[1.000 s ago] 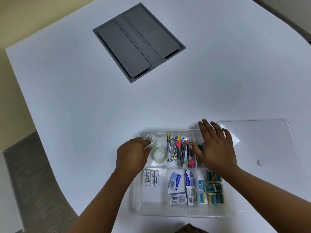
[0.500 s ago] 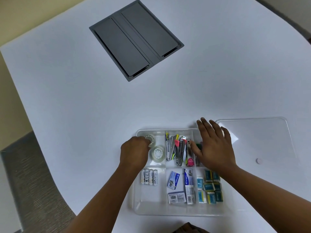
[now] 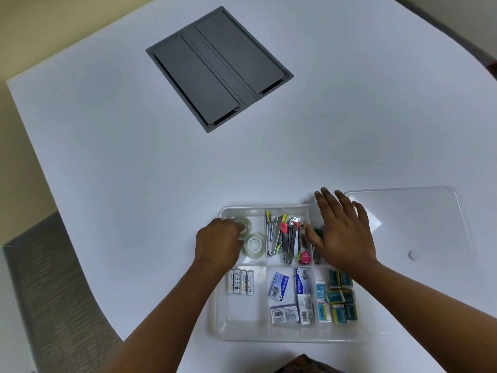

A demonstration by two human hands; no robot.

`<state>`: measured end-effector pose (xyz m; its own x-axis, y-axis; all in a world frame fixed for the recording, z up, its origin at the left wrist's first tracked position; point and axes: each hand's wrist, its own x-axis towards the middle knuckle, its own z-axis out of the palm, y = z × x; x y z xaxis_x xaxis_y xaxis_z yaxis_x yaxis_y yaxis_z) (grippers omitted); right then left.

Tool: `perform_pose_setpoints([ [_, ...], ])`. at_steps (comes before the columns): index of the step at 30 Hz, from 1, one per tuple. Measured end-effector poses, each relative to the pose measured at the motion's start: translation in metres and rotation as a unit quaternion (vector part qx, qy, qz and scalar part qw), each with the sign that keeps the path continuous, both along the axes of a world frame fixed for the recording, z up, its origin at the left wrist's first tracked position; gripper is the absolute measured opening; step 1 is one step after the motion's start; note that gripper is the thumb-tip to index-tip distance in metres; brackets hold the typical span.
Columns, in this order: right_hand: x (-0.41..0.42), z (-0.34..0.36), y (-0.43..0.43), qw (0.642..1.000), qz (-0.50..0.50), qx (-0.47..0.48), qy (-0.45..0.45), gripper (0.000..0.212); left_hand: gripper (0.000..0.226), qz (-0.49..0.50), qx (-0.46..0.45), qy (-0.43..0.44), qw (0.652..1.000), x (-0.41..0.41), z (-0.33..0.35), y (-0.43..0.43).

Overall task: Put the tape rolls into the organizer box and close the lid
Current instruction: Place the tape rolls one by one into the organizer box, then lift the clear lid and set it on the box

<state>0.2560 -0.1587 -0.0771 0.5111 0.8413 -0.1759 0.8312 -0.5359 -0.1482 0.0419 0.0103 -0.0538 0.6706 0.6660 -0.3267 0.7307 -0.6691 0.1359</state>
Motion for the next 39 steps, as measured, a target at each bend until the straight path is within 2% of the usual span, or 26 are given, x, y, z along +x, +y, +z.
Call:
perform_pose_setpoints([
  [6, 0.001, 0.005, 0.0, 1.0, 0.005, 0.019, 0.012, 0.073, 0.033, 0.022, -0.016, -0.067, 0.997, -0.014, 0.01, -0.009],
  [9, 0.004, 0.012, -0.002, 0.996, -0.003, 0.056, 0.072, 0.074, 0.029, 0.049, -0.012, -0.111, 0.993, -0.025, 0.02, -0.02],
  [12, 0.005, 0.02, -0.014, 0.975, -0.073, 0.121, 0.169, 0.07, 0.028, 0.051, 0.019, -0.14, 0.989, -0.036, 0.025, -0.034],
  [15, 0.0, 0.026, -0.047, 0.942, -0.172, 0.194, 0.216, 0.057, 0.031, 0.042, 0.043, -0.157, 0.986, -0.044, 0.032, -0.05],
  [17, -0.004, 0.026, -0.075, 0.926, -0.216, 0.2, 0.237, 0.051, 0.036, 0.036, 0.038, -0.17, 0.984, -0.047, 0.037, -0.06],
  [20, -0.012, 0.021, -0.125, 0.939, -0.23, 0.142, 0.215, 0.057, 0.045, 0.028, 0.021, -0.193, 0.981, -0.05, 0.043, -0.078],
  [25, -0.035, 0.01, -0.188, 0.97, -0.149, -0.083, 0.174, 0.109, 0.056, -0.007, -0.015, -0.198, 0.98, -0.044, 0.047, -0.108],
  [28, -0.044, 0.006, -0.204, 0.973, -0.12, -0.149, 0.129, 0.126, 0.058, -0.015, -0.04, -0.203, 0.978, -0.039, 0.048, -0.125],
  [31, -0.048, 0.003, -0.208, 0.978, -0.113, -0.147, 0.1, 0.123, 0.06, -0.025, -0.062, -0.209, 0.976, -0.036, 0.049, -0.138],
  [34, -0.047, 0.003, -0.208, 0.979, -0.115, -0.132, 0.105, 0.108, 0.06, -0.031, -0.067, -0.218, 0.973, -0.034, 0.053, -0.145],
  [39, -0.04, 0.002, -0.212, 0.976, 0.028, -0.215, 0.027, 0.081, 0.057, -0.036, -0.059, -0.221, 0.973, -0.03, 0.059, -0.154],
])
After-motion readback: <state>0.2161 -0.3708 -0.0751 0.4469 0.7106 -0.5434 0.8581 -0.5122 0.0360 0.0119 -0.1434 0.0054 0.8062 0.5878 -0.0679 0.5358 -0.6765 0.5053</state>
